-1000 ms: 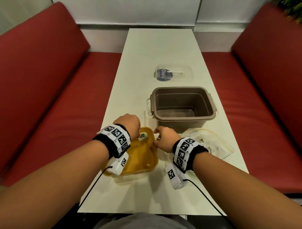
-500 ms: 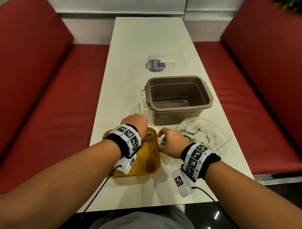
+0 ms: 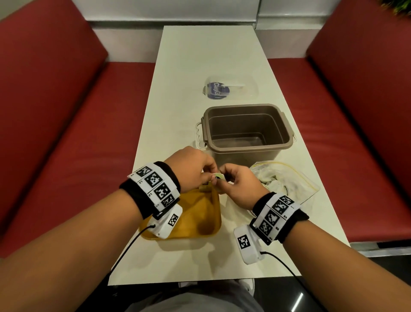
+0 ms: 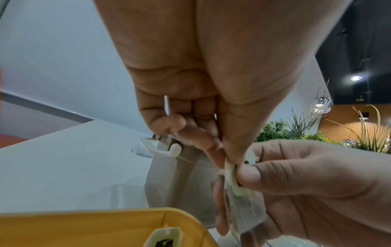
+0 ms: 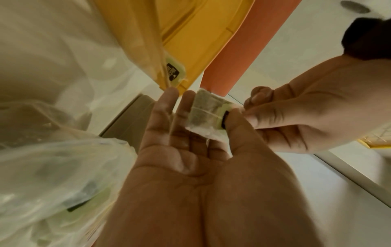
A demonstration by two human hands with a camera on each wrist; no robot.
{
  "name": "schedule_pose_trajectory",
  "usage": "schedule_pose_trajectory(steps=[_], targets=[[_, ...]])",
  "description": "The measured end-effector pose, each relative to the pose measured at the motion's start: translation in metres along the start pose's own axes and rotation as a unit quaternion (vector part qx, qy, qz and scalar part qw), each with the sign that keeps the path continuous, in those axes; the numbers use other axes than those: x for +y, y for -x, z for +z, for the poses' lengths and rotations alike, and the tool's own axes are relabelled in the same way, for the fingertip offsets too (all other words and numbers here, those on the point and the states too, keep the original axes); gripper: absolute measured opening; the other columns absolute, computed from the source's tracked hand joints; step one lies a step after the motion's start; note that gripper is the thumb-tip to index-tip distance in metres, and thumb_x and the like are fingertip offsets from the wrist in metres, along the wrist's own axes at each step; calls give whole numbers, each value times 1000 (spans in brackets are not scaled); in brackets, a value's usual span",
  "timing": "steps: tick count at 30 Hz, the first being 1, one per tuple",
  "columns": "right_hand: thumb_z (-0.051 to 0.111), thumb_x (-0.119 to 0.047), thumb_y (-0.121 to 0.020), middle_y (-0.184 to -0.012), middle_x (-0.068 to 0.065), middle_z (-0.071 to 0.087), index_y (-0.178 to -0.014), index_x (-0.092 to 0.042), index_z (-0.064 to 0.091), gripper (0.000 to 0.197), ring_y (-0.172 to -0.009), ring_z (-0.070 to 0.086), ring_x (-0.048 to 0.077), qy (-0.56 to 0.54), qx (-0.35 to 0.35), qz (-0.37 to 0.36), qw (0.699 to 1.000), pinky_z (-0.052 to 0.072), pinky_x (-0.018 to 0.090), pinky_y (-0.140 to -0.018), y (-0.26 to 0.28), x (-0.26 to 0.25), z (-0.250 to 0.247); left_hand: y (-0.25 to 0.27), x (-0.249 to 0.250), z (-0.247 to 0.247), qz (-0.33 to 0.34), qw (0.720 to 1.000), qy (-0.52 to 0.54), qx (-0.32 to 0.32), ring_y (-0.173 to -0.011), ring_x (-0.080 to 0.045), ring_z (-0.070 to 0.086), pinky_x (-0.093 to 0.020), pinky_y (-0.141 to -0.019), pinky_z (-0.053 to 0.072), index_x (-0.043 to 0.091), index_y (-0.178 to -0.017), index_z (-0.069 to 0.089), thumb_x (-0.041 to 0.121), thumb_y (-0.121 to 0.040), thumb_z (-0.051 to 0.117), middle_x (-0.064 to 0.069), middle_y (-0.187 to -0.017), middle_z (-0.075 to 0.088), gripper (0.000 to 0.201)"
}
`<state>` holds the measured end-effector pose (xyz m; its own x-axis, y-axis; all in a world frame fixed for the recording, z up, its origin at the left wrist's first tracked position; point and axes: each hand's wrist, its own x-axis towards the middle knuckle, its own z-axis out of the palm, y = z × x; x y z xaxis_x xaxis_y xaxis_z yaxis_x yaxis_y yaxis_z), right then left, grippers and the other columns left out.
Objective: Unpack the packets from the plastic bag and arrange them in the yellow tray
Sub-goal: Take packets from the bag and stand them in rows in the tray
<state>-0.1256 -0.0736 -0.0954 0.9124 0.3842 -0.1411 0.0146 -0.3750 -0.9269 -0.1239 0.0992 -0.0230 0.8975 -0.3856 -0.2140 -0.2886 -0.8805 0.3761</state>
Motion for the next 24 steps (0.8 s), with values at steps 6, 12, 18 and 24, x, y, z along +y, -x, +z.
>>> schedule_pose_trajectory(steps=[6, 12, 18, 24], targets=[[80, -20, -81, -74, -9, 58, -66, -36, 55, 34, -73, 55, 13, 101, 20, -23, 994, 43, 25, -67, 1, 0, 0, 2, 3, 1, -12, 999, -38, 26, -83, -11, 59, -23, -73, 43, 28, -99, 70, 30, -93, 60, 7, -92, 69, 12], [79, -28, -81, -83, -4, 61, -94, -25, 64, 20, -69, 54, 11, 161, 9, 30, 986, 48, 31, -70, -4, 8, 3, -3, -3, 7, -79, 992, -100, 3, -90, -18, 63, -28, -77, 49, 26, -102, 72, 26, -93, 61, 2, -99, 70, 14], [66, -19, -89, -86, 3, 71, -130, -18, 44, 47, -50, 62, 15, 173, -59, 128, 975, 53, 31, -51, -3, 7, 5, -18, -10, 38, -164, 975, -134, -68, -80, -24, 64, -34, -77, 56, 20, -95, 72, 19, -87, 65, -3, -90, 67, 11], [56, -5, -90, -80, 8, 72, -128, -17, 44, 42, -44, 61, 20, 140, -95, 151, 974, 58, 40, -53, 0, 5, 3, -36, -11, 56, -217, 959, -176, -50, -71, -25, 58, -32, -70, 53, 16, -89, 63, 25, -89, 61, -3, -70, 53, 9]])
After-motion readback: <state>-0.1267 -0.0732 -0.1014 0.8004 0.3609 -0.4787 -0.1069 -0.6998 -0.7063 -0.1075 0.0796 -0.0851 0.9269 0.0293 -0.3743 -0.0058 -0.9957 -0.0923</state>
